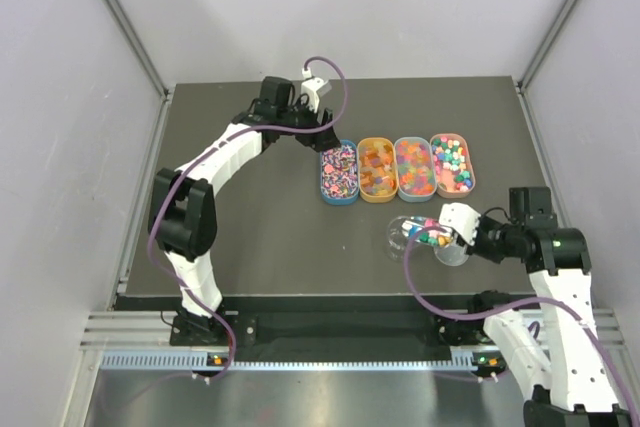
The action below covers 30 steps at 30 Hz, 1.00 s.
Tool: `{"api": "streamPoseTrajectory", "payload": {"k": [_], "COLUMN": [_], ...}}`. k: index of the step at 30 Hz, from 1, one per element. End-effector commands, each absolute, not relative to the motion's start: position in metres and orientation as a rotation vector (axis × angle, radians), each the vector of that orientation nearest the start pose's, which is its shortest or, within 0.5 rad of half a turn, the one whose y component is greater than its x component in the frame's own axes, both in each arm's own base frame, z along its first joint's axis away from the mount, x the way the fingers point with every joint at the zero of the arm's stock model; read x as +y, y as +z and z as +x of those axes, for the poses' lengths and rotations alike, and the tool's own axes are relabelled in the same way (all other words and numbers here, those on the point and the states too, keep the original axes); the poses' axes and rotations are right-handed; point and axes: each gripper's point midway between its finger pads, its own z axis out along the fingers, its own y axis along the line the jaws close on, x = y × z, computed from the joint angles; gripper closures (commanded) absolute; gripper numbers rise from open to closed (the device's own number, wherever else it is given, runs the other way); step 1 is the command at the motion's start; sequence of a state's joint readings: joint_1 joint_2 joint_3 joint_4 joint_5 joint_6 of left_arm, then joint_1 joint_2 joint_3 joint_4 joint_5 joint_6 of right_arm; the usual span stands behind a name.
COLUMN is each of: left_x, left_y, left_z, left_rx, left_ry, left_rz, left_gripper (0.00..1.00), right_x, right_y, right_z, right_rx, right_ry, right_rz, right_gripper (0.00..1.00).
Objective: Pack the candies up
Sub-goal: Place the fake candies in the packing bottle.
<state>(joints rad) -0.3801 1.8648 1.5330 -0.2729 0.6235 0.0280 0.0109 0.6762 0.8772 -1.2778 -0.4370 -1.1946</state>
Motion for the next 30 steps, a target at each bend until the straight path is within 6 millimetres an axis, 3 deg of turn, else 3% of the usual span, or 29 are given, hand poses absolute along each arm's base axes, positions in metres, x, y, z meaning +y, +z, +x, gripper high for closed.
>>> {"api": "streamPoseTrajectory", "payload": {"k": [1,11,30], "left_x": [-0.284,-0.276,-0.27], "left_y": [0.219,0.221,0.213], "left_z": [0.426,0.431,0.43], "left_rx": [1.917,1.912,1.937], "left_ry": [-0.904,-0.906,-0.912], "left_rz": [0.802,0.784,0.746], "left_gripper": [0.28,0.28,0.28], "right_x": [0.04,0.032,0.022], "right_y": [0.181,0.17,0.189], "right_z": [0.152,0.15,0.156], "right_rx": [1.912,1.942,1.922], "right_ry": [0.066,0.047,-0.007], "right_rz": [-1.576,-1.637,-1.759], "right_gripper": [1.0,1.0,1.0]}}
